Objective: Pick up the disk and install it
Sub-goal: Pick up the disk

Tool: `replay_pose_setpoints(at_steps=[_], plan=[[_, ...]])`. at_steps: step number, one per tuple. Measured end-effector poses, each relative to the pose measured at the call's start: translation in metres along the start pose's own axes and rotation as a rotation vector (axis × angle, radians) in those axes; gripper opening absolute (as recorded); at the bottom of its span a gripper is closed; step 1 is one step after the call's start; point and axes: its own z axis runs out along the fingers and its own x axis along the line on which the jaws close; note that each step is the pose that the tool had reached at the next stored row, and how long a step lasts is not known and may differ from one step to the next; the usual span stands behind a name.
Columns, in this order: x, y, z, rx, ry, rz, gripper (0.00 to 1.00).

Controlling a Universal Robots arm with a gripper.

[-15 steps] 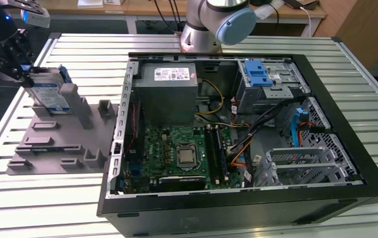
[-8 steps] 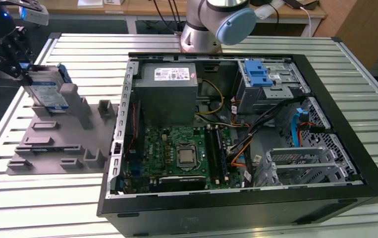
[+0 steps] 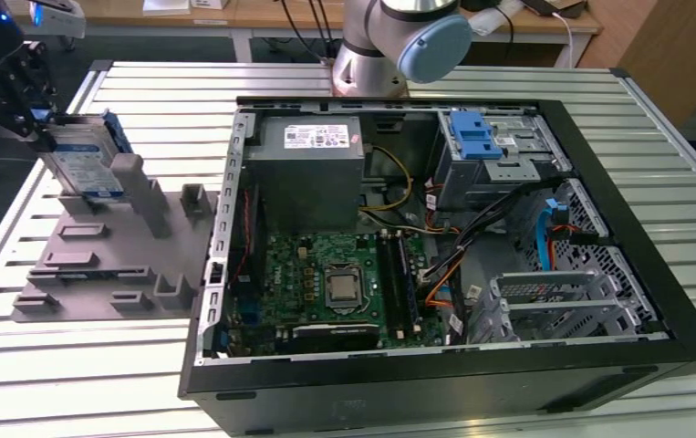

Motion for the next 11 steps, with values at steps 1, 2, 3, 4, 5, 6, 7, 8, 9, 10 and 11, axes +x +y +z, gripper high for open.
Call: replay_pose_setpoints(at_steps=[1,2,3,4,5,6,7,8,9,10,11], plan=[[0.0000,0.0000,-0.0011,0.0000,0.0000,0.000,0.36],[0.0000,0.0000,-0.0021,0.0000,0.0000,0.000,0.36],[0.0000,0.0000,-0.0031,0.0000,0.0000,0.000,0.36],[-0.0001,0.0000,-0.0042,-0.0001,0.0001,0.000,0.36],[-0.0001,0.0000,-0.0054,0.0000,0.0000,0.000,0.36],[-0.0001,0.0000,-0.0067,0.0000,0.0000,0.000,0.36],[-0.0001,0.0000,-0.0080,-0.0001,0.0001,0.000,0.36],[-0.0001,0.0000,-0.0094,-0.0001,0.0001,0.000,0.36],[-0.0001,0.0000,-0.0107,0.0000,0.0001,0.000,0.36],[-0.0001,0.0001,-0.0119,0.0000,0.0000,0.000,0.36],[-0.0001,0.0000,-0.0131,-0.0001,0.0001,0.000,0.36]])
